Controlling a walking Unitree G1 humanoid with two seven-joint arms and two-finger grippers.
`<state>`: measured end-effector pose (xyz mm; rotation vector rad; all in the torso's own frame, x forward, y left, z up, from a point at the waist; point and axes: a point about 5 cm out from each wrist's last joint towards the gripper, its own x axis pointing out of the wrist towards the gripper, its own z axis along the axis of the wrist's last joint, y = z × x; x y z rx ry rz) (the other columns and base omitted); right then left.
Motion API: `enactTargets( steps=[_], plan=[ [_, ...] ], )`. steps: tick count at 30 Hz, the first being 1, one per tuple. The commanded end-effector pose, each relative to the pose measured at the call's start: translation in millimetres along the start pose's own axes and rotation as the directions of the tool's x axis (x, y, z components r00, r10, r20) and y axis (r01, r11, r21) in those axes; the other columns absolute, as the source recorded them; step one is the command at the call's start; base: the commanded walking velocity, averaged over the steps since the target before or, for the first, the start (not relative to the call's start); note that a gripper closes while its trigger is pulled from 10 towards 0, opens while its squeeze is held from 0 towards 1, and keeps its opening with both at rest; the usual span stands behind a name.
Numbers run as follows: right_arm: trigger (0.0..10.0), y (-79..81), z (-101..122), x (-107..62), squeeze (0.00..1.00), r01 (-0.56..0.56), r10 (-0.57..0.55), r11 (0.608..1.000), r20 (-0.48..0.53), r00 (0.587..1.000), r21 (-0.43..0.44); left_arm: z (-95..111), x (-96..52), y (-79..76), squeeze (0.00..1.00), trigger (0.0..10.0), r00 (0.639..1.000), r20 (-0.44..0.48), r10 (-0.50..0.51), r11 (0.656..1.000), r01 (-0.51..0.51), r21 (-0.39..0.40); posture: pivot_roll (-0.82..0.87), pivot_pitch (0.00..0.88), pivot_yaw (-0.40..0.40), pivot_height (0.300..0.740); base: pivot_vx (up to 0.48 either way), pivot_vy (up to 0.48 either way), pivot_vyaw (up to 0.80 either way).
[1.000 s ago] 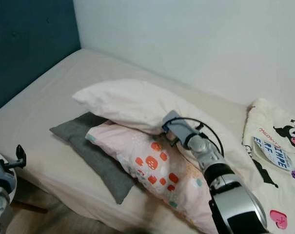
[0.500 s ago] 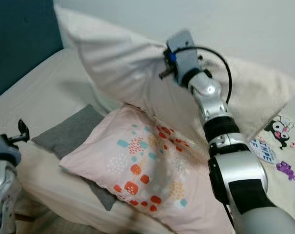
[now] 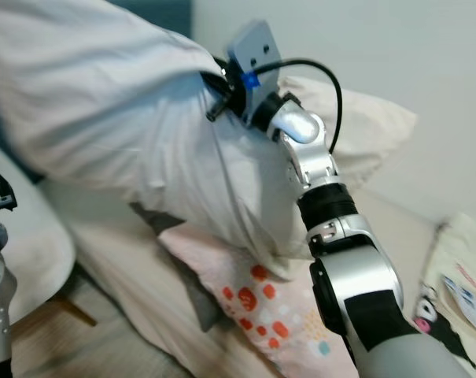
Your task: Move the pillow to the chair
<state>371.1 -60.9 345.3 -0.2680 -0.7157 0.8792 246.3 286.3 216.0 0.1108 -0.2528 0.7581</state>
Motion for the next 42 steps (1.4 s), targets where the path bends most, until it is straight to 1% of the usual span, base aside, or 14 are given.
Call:
enactTargets(
  steps=[1,3,6,8,10,11,12,14,15,16,20,24,31,42],
  plan=[
    [0.0,-2.7,32,7.5,0.02,-0.030,0.030,1.000,0.159,0.987,-0.006,1,-0.4,-3.8,0.00,10.0,1.000,0.004,-0.005,1.000,0.005,0.012,0.05,0.000,-0.207,0.740,0.000,0.000,0.76],
    [0.0,9.8,28,10.0,0.02,-0.089,0.084,0.996,0.167,0.982,0.021,1,-3.4,-7.0,0.00,10.0,1.000,0.001,-0.016,1.000,0.016,0.007,0.05,0.000,-0.211,0.740,0.000,0.000,0.76],
    [0.0,15.6,24,10.0,0.02,-0.109,0.102,0.993,0.156,0.982,0.038,-1,-5.2,-8.8,0.00,10.0,1.000,-0.005,-0.025,1.000,0.025,0.005,0.06,0.000,-0.212,0.740,0.000,0.000,0.76],
    [0.0,32.3,-1,3.3,0.02,-0.138,0.129,0.985,0.091,0.988,0.106,-6,-12.5,-15.3,0.00,10.0,0.998,-0.031,-0.056,0.998,0.056,-0.004,0.06,0.000,-0.213,0.740,0.000,0.000,0.75],
    [0.0,34.1,-4,2.2,0.02,-0.140,0.131,0.983,0.084,0.988,0.117,-6,-13.4,-16.2,0.00,10.0,0.998,-0.034,-0.059,0.998,0.059,-0.006,0.06,0.000,-0.213,0.740,0.000,0.000,0.75],
    [0.0,41.0,-14,-2.7,0.02,-0.143,0.137,0.981,0.056,0.989,0.132,-8,-17.5,-19.6,0.00,10.0,0.996,-0.044,-0.080,0.997,0.079,-0.007,0.07,0.000,-0.211,0.740,0.000,0.000,0.76],
    [0.0,41.0,-14,-2.7,0.02,-0.143,0.137,0.981,0.056,0.989,0.132,-8,-17.5,-19.6,0.00,10.0,0.996,-0.044,-0.080,0.997,0.079,-0.007,0.07,0.000,-0.211,0.740,0.000,0.000,0.76],
    [0.0,55.4,-34,-16.2,0.03,-0.132,0.135,0.973,-0.003,0.991,0.189,-15,-28.3,-27.9,0.00,10.0,0.988,-0.073,-0.133,0.991,0.133,-0.002,0.07,0.000,-0.204,0.740,0.000,0.000,0.76],
    [0.0,55.4,-34,-16.2,0.03,-0.132,0.135,0.973,-0.003,0.991,0.189,-15,-28.3,-27.9,0.00,10.0,0.988,-0.073,-0.133,0.991,0.133,-0.002,0.07,0.000,-0.204,0.740,0.000,0.000,0.76],
    [0.0,63.2,-44,-26.2,0.03,-0.126,0.136,0.966,-0.032,0.990,0.227,-19,-36.1,-32.8,0.00,10.0,0.981,-0.092,-0.168,0.986,0.169,0.007,0.07,0.000,-0.200,0.740,0.000,0.000,0.76],
    [0.0,66.9,-46,-31.7,0.03,-0.126,0.141,0.962,-0.045,0.989,0.242,-21,-41.0,-34.2,0.00,10.0,0.977,-0.096,-0.190,0.981,0.194,0.031,0.06,0.000,-0.196,0.740,0.000,0.000,0.76],
    [0.0,73.2,-49,-38.5,0.03,-0.126,0.146,0.954,-0.054,0.988,0.273,-20,-46.1,-29.9,0.00,10.0,0.975,-0.080,-0.208,0.971,0.215,0.103,0.07,0.000,-0.195,0.740,0.000,0.000,0.75],
    [0.0,78.8,-42,-36.1,0.04,-0.148,0.160,0.945,-0.018,0.987,0.291,-11,-40.1,-18.2,0.00,10.0,0.985,-0.043,-0.168,0.976,0.172,0.137,0.07,0.000,-0.197,0.740,0.000,0.000,0.76],
    [0.0,90.0,-34,-29.6,0.04,-0.177,0.181,0.929,0.017,0.983,0.325,2,-40.6,-28.6,0.00,10.0,0.977,0.005,-0.213,0.971,0.211,0.113,0.09,0.000,-0.199,0.740,0.000,0.000,0.75]
  ],
)
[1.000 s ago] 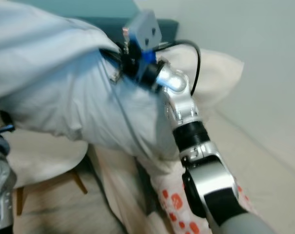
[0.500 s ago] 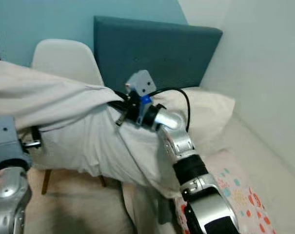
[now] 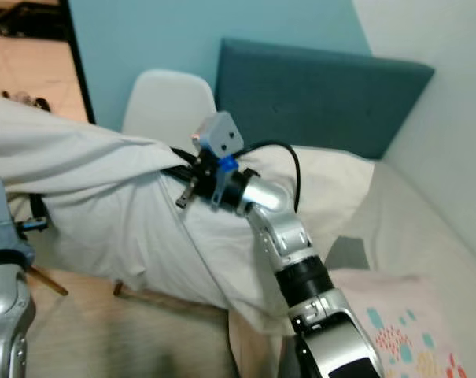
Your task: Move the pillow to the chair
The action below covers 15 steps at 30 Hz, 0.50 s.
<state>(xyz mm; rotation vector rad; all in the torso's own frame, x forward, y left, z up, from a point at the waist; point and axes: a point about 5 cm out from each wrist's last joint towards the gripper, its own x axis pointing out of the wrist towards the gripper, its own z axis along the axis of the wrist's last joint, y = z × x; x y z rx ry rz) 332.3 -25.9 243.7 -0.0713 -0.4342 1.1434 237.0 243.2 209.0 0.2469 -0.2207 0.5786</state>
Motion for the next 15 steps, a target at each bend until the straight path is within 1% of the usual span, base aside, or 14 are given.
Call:
enactTargets(
  steps=[1,7,11,13,14,15],
  plan=[
    [0.0,1.7,17.8,4.5,0.04,-0.012,0.014,1.000,0.087,0.996,-0.021,-1.4,-4.0,-6.5,0.00,10.0,0.999,-0.012,-0.030,1.000,0.030,-0.001,0.09,0.000,-0.199,0.740,0.371,0.000,0.76],
    [0.0,7.5,13.3,5.4,0.03,-0.023,0.024,1.000,0.066,0.998,-0.016,-2.8,-6.3,-10.3,0.00,10.0,0.998,-0.025,-0.050,0.999,0.050,-0.007,0.09,0.000,-0.198,0.740,0.421,0.000,0.75],
    [0.0,8.4,13.3,5.9,0.03,-0.021,0.021,1.000,0.061,0.998,-0.016,-2.6,-6.1,-10.5,0.00,10.0,0.998,-0.027,-0.055,0.998,0.055,-0.007,0.09,0.000,-0.196,0.740,0.463,0.000,0.72],
    [0.0,8.0,13.3,6.8,0.02,-0.012,0.013,1.000,0.052,0.999,-0.015,-2.3,-5.6,-10.8,0.00,10.0,0.998,-0.028,-0.057,0.998,0.057,-0.010,0.09,0.000,-0.197,0.740,0.480,0.000,0.00],
    [0.3,8.0,13.4,7.2,0.00,-0.012,0.012,1.000,0.049,0.999,-0.009,-2.2,-5.3,-11.2,0.00,10.0,0.998,-0.029,-0.058,0.998,0.058,-0.010,0.09,0.000,-0.196,0.740,0.480,0.000,0.00],
    [0.3,8.0,13.5,7.5,0.00,-0.012,0.012,1.000,0.047,0.999,-0.005,-2.2,-5.1,-11.4,0.00,10.0,0.998,-0.029,-0.058,0.998,0.058,-0.009,0.09,0.000,-0.196,0.740,0.480,0.000,0.00]
  ],
)
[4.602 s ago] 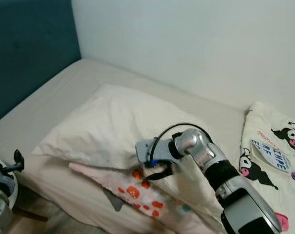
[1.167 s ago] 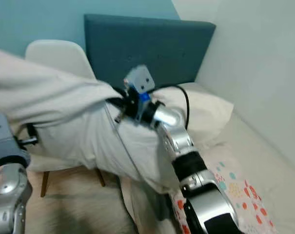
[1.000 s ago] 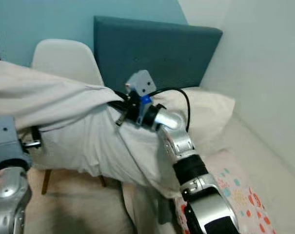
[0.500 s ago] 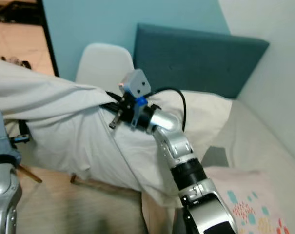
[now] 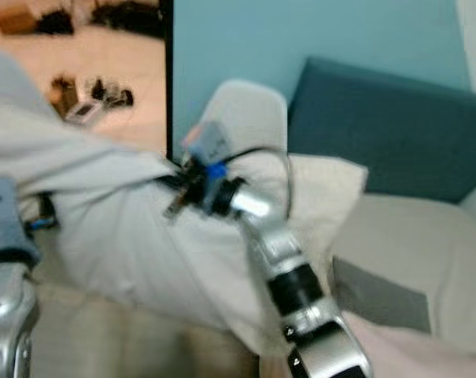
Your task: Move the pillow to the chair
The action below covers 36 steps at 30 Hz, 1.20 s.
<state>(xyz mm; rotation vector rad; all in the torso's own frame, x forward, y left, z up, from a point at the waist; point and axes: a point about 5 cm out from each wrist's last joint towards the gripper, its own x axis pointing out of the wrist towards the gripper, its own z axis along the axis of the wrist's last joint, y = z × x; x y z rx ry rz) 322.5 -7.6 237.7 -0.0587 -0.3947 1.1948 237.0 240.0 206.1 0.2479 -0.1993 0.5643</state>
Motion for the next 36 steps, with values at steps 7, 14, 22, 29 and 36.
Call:
enactTargets(
  steps=[7,14,22,29,36],
  plan=[
    [10.0,-8.9,17,-3.6,0.00,0.036,-0.034,0.999,0.048,0.998,-0.040,-1,-2.2,-9.6,0.00,10.0,0.999,-0.013,-0.046,0.999,0.046,-0.017,0.09,0.000,-0.196,0.740,0.480,0.000,0.00],
    [10.0,-20.5,9,-5.4,0.00,0.114,-0.116,0.993,-0.042,0.992,-0.030,0,-2.8,-15.6,0.00,10.0,0.997,-0.014,-0.074,0.997,0.073,-0.035,0.08,0.000,-0.198,0.740,0.480,0.000,0.00],
    [10.0,-21.4,10,-9.0,0.00,0.102,-0.106,0.992,-0.053,0.993,-0.068,-1,-1.9,-15.5,0.00,10.0,0.998,-0.021,-0.063,0.998,0.062,-0.026,0.07,0.000,-0.201,0.740,0.456,0.000,0.00],
    [10.0,-35.8,-6,-18.0,0.00,0.169,-0.197,0.975,-0.203,0.959,-0.147,-5,-3.0,-19.0,0.00,10.0,0.996,-0.047,-0.076,0.996,0.074,-0.046,0.07,0.000,-0.202,0.740,0.287,0.000,-0.11],
    [10.0,-47.5,-28,-31.8,0.00,0.174,-0.250,0.959,-0.379,0.891,-0.224,-9,-5.4,-23.2,0.00,10.0,0.993,-0.071,-0.093,0.995,0.090,-0.048,0.07,0.000,-0.200,0.740,0.000,0.000,-0.69]
  ],
)
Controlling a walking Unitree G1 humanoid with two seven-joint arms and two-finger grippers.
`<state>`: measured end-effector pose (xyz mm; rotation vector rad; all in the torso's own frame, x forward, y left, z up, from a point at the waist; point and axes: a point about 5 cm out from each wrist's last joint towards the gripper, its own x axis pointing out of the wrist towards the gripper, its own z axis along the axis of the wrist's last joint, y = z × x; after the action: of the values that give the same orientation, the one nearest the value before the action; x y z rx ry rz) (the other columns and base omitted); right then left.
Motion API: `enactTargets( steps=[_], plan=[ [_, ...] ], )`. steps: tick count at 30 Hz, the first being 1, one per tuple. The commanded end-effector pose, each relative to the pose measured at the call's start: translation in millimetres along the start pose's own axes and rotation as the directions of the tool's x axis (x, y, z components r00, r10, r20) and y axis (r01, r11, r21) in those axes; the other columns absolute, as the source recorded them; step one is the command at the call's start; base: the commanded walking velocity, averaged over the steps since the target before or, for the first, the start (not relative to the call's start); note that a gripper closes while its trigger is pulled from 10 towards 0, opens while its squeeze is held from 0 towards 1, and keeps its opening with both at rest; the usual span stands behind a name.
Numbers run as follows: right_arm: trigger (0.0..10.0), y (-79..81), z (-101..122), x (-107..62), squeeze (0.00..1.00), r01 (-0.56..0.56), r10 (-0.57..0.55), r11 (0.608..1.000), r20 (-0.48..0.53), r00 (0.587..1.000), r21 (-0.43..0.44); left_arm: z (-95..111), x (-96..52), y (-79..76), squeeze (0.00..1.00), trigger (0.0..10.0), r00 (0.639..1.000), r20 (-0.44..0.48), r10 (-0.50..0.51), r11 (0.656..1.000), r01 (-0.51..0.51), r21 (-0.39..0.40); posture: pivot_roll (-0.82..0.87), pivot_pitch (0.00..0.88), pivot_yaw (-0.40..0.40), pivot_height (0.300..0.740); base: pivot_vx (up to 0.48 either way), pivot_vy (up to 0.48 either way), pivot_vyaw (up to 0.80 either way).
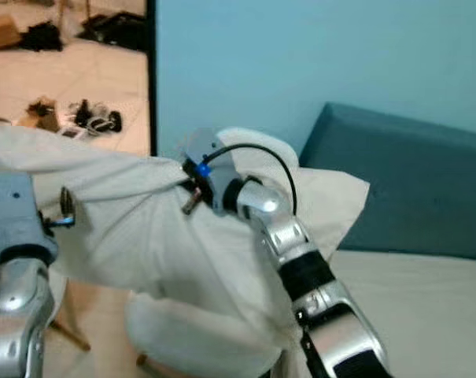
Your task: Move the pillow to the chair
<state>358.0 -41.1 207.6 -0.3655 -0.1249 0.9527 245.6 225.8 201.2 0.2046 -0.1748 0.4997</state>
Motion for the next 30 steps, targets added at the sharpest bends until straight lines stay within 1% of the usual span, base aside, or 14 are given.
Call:
enactTargets(
  steps=[1,2,6,8,9,13,19,22,23,24,26,27,28,30],
  plan=[
    [10.0,-14.2,-4,-5.2,0.00,0.062,-0.066,0.996,-0.070,0.995,-0.064,-9,-4.0,-5.8,0.00,10.0,0.998,-0.051,-0.026,1.000,0.026,-0.002,0.07,0.000,-0.198,0.740,0.000,0.000,0.00],
    [10.0,-16.1,-10,-6.1,0.00,0.073,-0.081,0.995,-0.109,0.991,-0.073,-9,-4.2,-5.7,0.00,10.0,0.998,-0.056,-0.025,1.000,0.025,0.001,0.07,0.000,-0.198,0.740,0.000,0.000,0.00],
    [10.0,-18.6,-18,-6.5,0.00,0.087,-0.097,0.994,-0.154,0.983,-0.070,-10,-4.5,-5.2,0.00,10.0,0.998,-0.062,-0.023,1.000,0.023,0.003,0.07,0.000,-0.198,0.740,0.000,0.000,0.00],
    [10.0,-19.1,-20,-6.2,0.00,0.090,-0.099,0.994,-0.163,0.982,-0.060,-10,-4.7,-4.9,0.00,10.0,0.998,-0.064,-0.022,1.000,0.022,0.005,0.07,0.000,-0.195,0.740,0.000,0.000,0.00],
    [10.0,-20.4,-31,-3.5,0.00,0.105,-0.106,0.994,-0.210,0.972,-0.017,-12,-5.5,-4.1,0.00,10.0,0.997,-0.077,-0.019,1.000,0.020,0.012,0.06,0.000,-0.191,0.740,0.000,0.000,0.00],
    [10.0,-22.8,-40,-2.8,0.00,0.127,-0.127,0.992,-0.255,0.958,-0.015,-13,-6.1,-2.8,0.00,10.0,0.996,-0.088,-0.013,1.000,0.015,0.024,0.07,0.000,-0.190,0.731,0.000,0.000,0.00],
    [10.0,-26.0,-39,-0.3,0.00,0.135,-0.122,0.990,-0.222,0.967,0.046,-11,-7.7,5.5,0.00,10.0,0.996,-0.084,0.019,0.999,-0.015,0.047,0.09,0.014,-0.193,0.711,0.000,0.000,0.00],
    [10.0,-20.0,-24,5.5,0.00,0.019,-0.008,0.996,-0.119,0.993,0.091,-8,-8.7,12.1,0.00,10.0,0.996,-0.079,0.050,0.997,-0.045,0.067,0.09,0.023,-0.192,0.696,0.000,0.000,0.00],
    [10.0,-20.0,-24,5.5,0.00,0.019,-0.008,0.996,-0.119,0.993,0.091,-8,-8.7,12.1,0.00,10.0,0.996,-0.079,0.050,0.997,-0.045,0.067,0.09,0.023,-0.192,0.696,0.000,0.000,0.00],
    [10.0,-17.9,-20,6.5,0.00,-0.028,0.037,0.994,-0.088,0.995,0.102,-8,-8.9,13.9,0.00,10.0,0.995,-0.079,0.060,0.996,-0.054,0.074,0.09,0.024,-0.192,0.691,0.000,0.000,0.00],
    [10.0,-14.2,-16,5.4,0.00,-0.117,0.123,0.988,-0.056,0.991,0.103,-7,-9.0,16.1,0.00,10.0,0.994,-0.079,0.078,0.994,-0.071,0.086,0.09,0.025,-0.190,0.681,0.000,0.000,0.00],
    [10.0,-13.0,-16,4.5,0.00,-0.146,0.151,0.984,-0.051,0.987,0.099,-7,-8.9,16.5,0.00,10.0,0.994,-0.079,0.081,0.993,-0.074,0.089,0.09,0.025,-0.190,0.676,0.000,0.000,0.00],
    [10.0,-13.0,-16,4.5,0.00,-0.146,0.151,0.984,-0.051,0.987,0.099,-7,-8.9,16.5,0.00,10.0,0.994,-0.079,0.081,0.993,-0.074,0.089,0.09,0.025,-0.190,0.676,0.000,0.000,0.00],
    [10.0,-10.8,-15,2.4,0.00,-0.208,0.212,0.974,-0.040,0.976,0.087,-6,-8.0,17.3,0.00,10.0,0.993,-0.077,0.087,0.992,-0.079,0.094,0.09,0.028,-0.185,0.666,0.000,0.000,0.00]
  ],
)
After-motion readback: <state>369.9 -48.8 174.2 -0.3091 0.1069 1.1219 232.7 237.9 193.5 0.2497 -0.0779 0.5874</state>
